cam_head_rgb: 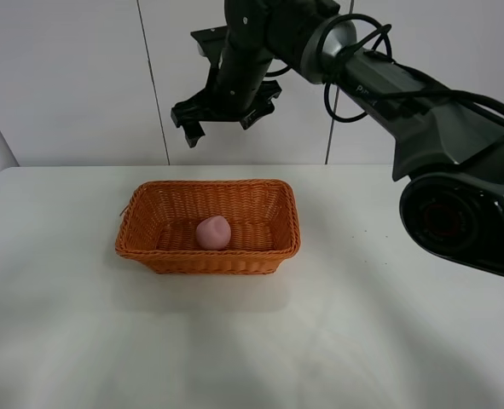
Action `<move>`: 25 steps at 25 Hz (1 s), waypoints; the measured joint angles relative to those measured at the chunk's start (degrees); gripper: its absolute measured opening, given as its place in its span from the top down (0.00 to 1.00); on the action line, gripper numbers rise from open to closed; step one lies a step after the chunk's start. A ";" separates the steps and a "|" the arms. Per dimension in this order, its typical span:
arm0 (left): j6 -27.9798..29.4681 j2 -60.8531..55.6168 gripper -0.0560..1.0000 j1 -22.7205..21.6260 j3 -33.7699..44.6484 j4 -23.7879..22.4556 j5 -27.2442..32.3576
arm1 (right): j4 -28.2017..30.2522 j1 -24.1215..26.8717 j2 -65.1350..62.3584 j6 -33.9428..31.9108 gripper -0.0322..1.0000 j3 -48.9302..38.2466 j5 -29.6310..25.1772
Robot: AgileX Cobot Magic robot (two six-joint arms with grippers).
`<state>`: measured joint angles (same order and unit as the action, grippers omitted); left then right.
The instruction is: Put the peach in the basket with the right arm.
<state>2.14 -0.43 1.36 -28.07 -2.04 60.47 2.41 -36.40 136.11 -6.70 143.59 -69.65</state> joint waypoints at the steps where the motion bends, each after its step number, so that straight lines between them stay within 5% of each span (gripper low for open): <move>1: 0.00 0.00 0.01 0.00 0.00 0.00 0.00 | 0.00 1.29 0.00 0.00 0.30 0.00 0.00; 16: 0.00 0.00 0.01 0.00 0.00 0.00 0.00 | 0.79 30.35 0.00 1.11 0.29 -4.04 -0.17; 25: 0.00 0.00 0.01 0.00 0.00 0.00 0.00 | -1.78 35.15 -1.55 1.95 0.29 -5.76 -0.11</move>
<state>2.14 -0.43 1.36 -28.07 -2.04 60.47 0.63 -1.25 134.56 -4.75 137.84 -69.77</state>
